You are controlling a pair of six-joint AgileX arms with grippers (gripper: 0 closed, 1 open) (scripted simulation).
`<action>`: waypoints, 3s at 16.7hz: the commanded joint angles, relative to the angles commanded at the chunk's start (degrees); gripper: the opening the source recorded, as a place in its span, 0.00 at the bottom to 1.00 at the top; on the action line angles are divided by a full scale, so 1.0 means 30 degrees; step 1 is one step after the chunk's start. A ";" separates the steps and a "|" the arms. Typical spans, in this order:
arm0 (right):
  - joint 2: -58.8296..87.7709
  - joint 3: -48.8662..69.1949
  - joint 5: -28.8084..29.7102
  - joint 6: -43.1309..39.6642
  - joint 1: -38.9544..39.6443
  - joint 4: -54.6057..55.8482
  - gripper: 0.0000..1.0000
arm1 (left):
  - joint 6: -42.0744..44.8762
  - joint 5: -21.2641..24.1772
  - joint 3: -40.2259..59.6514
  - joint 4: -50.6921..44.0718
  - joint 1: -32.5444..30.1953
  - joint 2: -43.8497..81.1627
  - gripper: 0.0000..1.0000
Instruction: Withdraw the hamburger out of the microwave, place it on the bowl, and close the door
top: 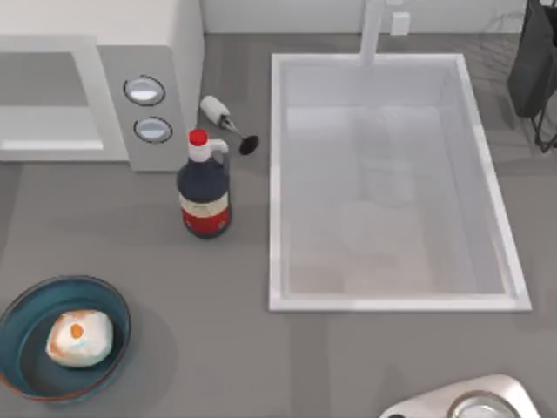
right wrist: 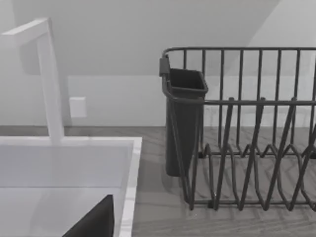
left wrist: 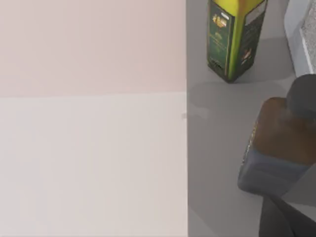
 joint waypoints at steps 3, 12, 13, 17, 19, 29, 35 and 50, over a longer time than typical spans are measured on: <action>0.0000 0.0000 0.0000 0.0000 0.0000 0.0000 1.00 | 0.1140 0.1245 0.2388 -0.1881 0.1230 0.2586 0.00; 0.0000 0.0000 0.0000 0.0000 0.0000 0.0000 1.00 | 0.1502 0.1678 0.2961 -0.2286 0.1379 0.3684 0.00; 0.0000 0.0000 0.0000 0.0000 0.0000 0.0000 1.00 | 0.1507 0.1684 0.2612 -0.1846 0.1386 0.3846 0.00; 0.0000 0.0000 0.0000 0.0000 0.0000 0.0000 1.00 | 0.1555 0.1729 0.0396 0.1747 0.1447 0.4921 0.00; 0.0000 0.0000 0.0000 0.0000 0.0000 0.0000 1.00 | 0.1579 0.1753 -0.0791 0.3552 0.1478 0.5493 0.00; 0.0000 0.0000 0.0000 0.0000 0.0000 0.0000 1.00 | 0.1089 0.1548 -0.2550 0.5161 0.0962 0.5164 0.00; 0.0000 0.0000 0.0000 0.0000 0.0000 0.0000 1.00 | -0.1555 0.0331 -0.7866 0.7495 -0.1458 0.0947 0.00; 0.0000 0.0000 0.0000 0.0000 0.0000 0.0000 1.00 | -0.7387 -0.3201 -1.3324 0.9601 -0.7650 -0.5334 0.00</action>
